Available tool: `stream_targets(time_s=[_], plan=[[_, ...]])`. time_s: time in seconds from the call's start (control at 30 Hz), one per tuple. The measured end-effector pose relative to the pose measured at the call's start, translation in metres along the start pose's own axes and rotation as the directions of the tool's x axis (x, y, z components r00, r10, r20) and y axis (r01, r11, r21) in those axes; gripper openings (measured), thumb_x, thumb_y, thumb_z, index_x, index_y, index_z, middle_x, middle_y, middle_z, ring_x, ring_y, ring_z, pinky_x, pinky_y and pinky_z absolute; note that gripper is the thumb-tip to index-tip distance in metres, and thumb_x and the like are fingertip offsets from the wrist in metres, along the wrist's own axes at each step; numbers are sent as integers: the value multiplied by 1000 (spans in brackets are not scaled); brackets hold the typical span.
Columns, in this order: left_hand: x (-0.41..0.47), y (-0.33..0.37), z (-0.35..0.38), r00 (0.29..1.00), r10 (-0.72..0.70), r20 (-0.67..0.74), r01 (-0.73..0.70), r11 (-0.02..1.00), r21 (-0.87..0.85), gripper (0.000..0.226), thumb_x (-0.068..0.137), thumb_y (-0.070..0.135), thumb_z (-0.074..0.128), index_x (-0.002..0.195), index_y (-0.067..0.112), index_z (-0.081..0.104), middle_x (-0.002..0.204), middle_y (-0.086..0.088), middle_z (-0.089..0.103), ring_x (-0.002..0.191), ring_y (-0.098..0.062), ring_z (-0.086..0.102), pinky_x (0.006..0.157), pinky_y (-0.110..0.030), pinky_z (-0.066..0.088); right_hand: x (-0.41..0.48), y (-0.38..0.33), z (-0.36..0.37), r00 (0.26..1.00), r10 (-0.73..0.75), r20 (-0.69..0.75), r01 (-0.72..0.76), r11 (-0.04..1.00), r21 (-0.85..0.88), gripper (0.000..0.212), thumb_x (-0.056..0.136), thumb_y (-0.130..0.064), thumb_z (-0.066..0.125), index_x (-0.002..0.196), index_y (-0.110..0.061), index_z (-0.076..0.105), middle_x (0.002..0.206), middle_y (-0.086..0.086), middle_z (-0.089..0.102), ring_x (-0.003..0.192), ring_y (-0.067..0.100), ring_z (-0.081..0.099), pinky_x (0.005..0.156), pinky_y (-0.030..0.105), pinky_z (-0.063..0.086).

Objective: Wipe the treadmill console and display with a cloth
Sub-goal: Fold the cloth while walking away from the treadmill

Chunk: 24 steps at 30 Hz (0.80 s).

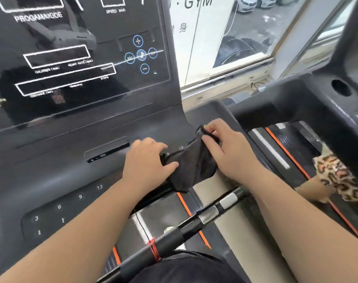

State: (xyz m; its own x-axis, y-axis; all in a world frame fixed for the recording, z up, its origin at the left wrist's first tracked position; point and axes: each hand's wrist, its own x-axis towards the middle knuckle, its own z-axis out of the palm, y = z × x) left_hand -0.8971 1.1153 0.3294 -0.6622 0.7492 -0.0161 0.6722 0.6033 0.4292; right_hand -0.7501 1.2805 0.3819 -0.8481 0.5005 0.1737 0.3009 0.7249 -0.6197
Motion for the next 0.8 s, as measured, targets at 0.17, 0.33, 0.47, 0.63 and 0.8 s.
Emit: stream_targets(time_s=[0.17, 0.33, 0.47, 0.63, 0.8], plan=[[-4, 32, 4, 955, 266, 134, -237, 951, -198, 62, 68, 78, 49, 100, 31, 74, 92, 4, 67, 95, -21, 58, 84, -37, 44, -60, -32, -29, 968, 141, -206, -140, 990, 15, 10, 102, -18, 62, 105, -26, 56, 77, -32, 57, 78, -11, 57, 70, 6, 35], [-42, 84, 23, 921, 289, 262, -110, 836, -537, 44, 75, 57, 78, 103, 25, 69, 96, 11, 65, 87, -11, 60, 82, -29, 45, -137, -49, -63, 853, 321, -411, -296, 947, 127, 4, 103, -19, 59, 100, -18, 56, 78, -5, 61, 74, 12, 58, 67, 28, 43], [-81, 123, 58, 739, 414, 532, 57, 748, -661, 21, 82, 38, 80, 80, 24, 66, 70, 20, 61, 67, -1, 56, 65, -18, 38, -207, -52, -84, 671, 518, -531, -354, 853, 385, 6, 105, -20, 58, 100, -24, 57, 83, 6, 64, 76, 17, 61, 71, 37, 51], [-144, 183, 107, 358, 492, 794, 266, 761, -592, 49, 68, 44, 78, 111, 21, 72, 113, -2, 76, 109, -18, 70, 95, -42, 50, -310, -50, -94, 394, 732, -556, -376, 681, 629, 8, 105, -17, 57, 101, -22, 62, 89, -2, 73, 85, 12, 70, 73, 33, 60], [-214, 241, 152, 311, 508, 803, 201, 790, -578, 11, 94, 25, 68, 86, 22, 74, 101, -3, 77, 101, -18, 68, 91, -37, 51, -429, -41, -98, 133, 826, -548, -392, 552, 736, 8, 104, -14, 59, 98, -18, 63, 79, -1, 71, 74, 14, 65, 66, 34, 55]])
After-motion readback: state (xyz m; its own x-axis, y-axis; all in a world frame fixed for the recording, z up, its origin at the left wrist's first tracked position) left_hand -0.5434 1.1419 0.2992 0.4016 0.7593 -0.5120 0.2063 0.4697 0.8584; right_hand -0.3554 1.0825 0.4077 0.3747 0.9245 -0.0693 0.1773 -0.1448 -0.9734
